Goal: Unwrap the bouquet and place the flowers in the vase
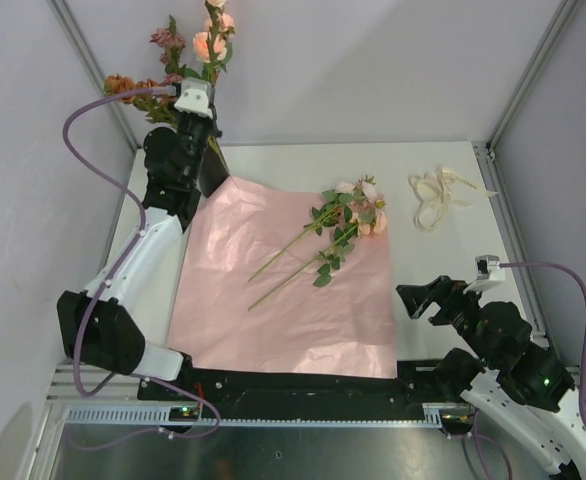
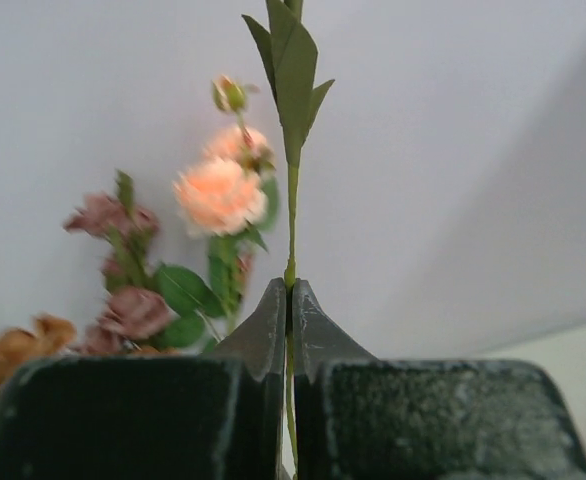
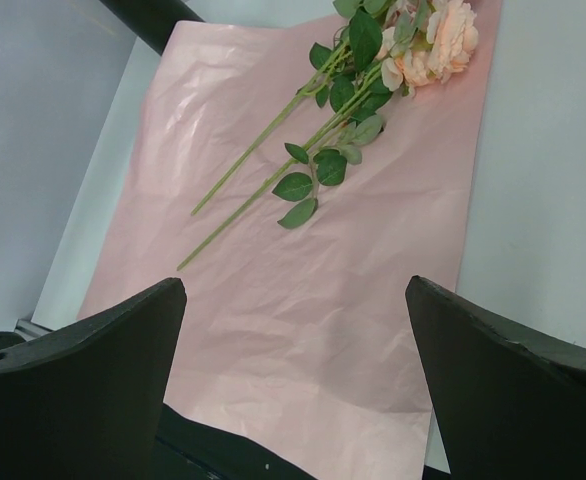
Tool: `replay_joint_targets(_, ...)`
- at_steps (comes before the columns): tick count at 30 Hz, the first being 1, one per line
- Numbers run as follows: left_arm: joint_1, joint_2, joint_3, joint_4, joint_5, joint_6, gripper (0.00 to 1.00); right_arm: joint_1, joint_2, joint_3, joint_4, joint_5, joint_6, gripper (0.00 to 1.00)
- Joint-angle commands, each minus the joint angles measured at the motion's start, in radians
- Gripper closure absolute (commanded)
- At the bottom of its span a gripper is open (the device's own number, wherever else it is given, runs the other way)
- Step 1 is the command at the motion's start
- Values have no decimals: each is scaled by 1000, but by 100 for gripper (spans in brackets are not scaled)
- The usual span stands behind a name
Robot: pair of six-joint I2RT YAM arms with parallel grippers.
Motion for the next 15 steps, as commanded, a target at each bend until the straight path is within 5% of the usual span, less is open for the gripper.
replay_joint_targets(1,41,78,123,184,-30,137,100,5,12,19,5,22,11,1)
replay_joint_targets(15,138,251,371,196,13,209,100,5,65,22,9,39,4,1)
